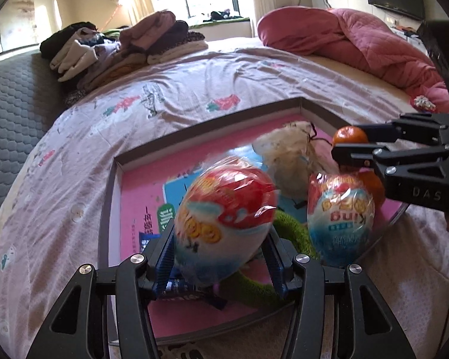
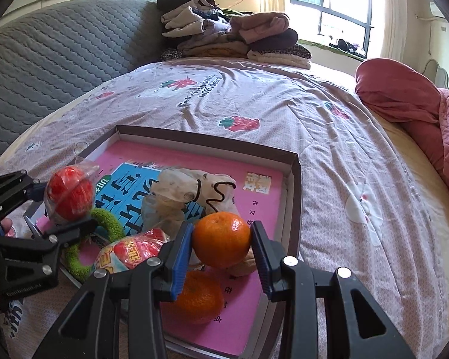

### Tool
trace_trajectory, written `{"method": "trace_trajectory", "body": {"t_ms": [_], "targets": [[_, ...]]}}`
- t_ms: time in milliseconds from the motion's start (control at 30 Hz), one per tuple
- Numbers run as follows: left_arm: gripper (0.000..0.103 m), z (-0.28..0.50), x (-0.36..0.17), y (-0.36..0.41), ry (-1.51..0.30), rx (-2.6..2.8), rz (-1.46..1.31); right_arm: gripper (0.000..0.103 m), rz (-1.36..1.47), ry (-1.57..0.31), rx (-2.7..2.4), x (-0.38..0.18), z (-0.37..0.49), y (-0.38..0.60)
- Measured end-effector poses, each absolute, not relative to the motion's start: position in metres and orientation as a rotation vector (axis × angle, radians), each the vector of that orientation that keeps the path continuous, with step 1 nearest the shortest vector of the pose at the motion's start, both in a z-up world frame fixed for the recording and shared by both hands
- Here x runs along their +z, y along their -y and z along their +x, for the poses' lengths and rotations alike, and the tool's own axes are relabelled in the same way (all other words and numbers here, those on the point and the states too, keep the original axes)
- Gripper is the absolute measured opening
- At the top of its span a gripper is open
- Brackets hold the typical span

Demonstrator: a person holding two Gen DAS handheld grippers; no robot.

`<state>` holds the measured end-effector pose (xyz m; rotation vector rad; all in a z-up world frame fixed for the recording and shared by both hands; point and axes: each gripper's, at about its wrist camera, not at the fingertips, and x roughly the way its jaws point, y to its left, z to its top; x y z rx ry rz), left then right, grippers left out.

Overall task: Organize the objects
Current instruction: 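Lower and release the egg into the tray while the right tool releases the orange there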

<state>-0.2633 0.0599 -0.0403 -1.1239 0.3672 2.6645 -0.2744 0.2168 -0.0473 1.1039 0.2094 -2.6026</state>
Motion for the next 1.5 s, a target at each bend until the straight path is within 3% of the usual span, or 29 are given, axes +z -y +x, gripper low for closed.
{"method": "trace_trajectory", "body": {"t_ms": [233,533,633,1500], "targets": [[0.061,-0.262,-0.044,-0.060,-0.354,2.639,-1.149,0.040,1.150,-0.218,-2.590,-0.051,-0.277,-0.215],[0.071,-0.257,-0.045,-0.062,-0.352,2.618,-1.151,0.049,1.186,-0.257,-2.591,-0.051,-0.273,-0.212],[0.072,-0.254,-0.045,-0.063,-0.360,2.620,-1.147,0.054,1.190,-0.272,-2.593,-0.050,-0.273,-0.212],[0.075,-0.236,-0.018,-0.056,-0.217,2.648,-1.110,0.057,1.121,-0.166,-2.586,-0.019,-0.259,-0.216]]}}
